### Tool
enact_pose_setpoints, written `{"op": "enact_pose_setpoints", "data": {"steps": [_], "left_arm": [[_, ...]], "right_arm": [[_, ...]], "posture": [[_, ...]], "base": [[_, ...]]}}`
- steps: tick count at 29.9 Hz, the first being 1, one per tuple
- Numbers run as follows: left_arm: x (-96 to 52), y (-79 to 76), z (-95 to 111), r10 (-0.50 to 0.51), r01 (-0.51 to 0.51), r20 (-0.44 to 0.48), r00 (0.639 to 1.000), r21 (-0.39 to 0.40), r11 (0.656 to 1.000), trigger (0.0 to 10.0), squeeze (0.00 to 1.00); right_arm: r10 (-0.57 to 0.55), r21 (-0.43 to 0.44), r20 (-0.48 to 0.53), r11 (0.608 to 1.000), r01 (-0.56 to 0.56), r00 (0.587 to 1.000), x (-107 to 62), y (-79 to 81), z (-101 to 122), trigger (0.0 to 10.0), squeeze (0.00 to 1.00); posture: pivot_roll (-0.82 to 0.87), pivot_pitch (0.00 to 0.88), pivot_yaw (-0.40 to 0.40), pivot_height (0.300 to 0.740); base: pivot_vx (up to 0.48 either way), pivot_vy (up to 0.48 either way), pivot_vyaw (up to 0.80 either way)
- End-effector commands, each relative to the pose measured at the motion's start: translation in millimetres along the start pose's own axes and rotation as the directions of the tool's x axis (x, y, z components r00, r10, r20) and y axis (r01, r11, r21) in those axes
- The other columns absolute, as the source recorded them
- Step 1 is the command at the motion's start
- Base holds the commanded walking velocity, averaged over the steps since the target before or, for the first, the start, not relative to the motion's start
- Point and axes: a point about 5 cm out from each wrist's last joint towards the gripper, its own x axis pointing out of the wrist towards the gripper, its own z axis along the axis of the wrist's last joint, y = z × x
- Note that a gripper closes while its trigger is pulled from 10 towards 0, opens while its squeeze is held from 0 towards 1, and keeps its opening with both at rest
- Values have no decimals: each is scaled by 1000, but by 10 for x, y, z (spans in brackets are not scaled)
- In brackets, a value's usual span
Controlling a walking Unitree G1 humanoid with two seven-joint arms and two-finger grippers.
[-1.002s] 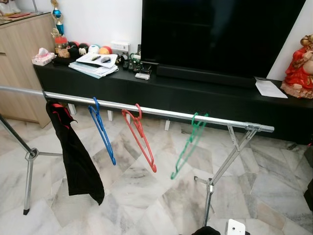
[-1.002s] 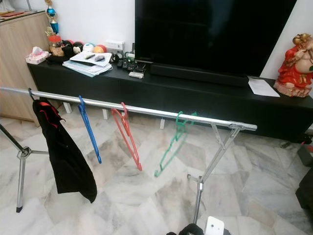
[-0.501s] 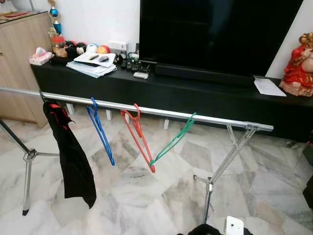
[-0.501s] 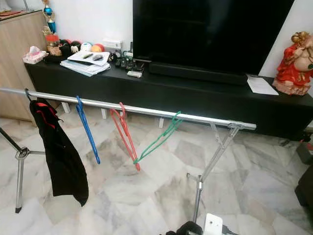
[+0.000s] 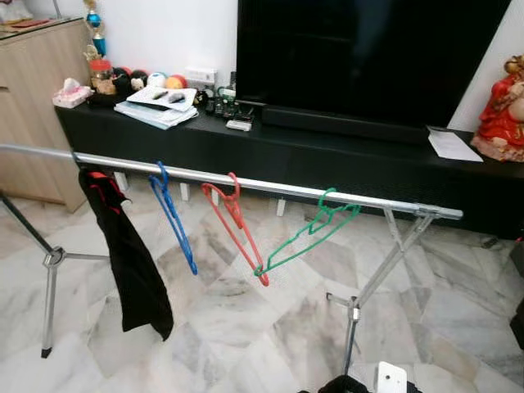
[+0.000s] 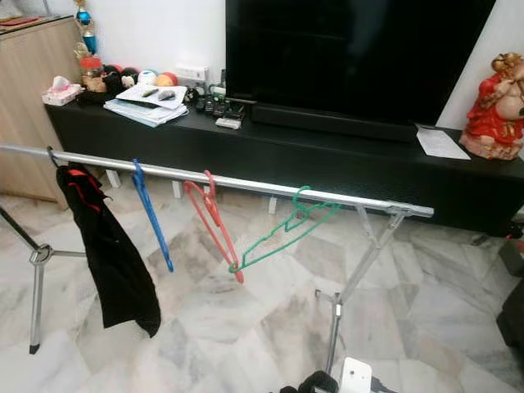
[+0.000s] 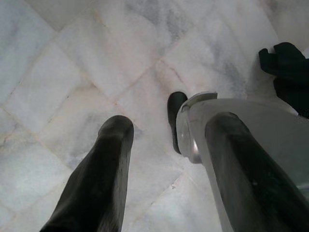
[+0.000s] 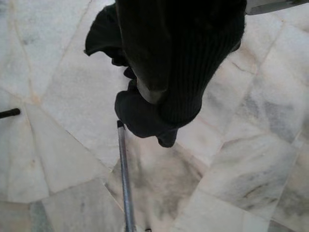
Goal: Hang hanger
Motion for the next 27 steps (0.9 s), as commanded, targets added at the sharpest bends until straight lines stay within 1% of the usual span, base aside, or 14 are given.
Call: {"op": "enact_pose_setpoints", "data": {"steps": [1, 5, 27], "left_arm": [[-16, -19, -78, -11, 11, -36, 999, -2, 1000, 10000, 0], [-16, -21, -80, -11, 11, -36, 999, -8, 1000, 10000, 0], [-13, -31, -74, -11, 11, -34, 999, -16, 1000, 10000, 0]], "right_arm": [[2, 3, 5, 1000, -2, 1000, 8, 24, 36, 10000, 0], [3, 3, 2, 1000, -3, 1000, 7, 21, 30, 10000, 0], [2, 2, -1, 1000, -2, 1000, 5, 14, 20, 10000, 0]], "posture": [[39, 11, -48, 740], [45, 10, -52, 740], [42, 13, -51, 740]], "base": [[0, 300, 0], [0, 0, 0], [0, 376, 0]]}}
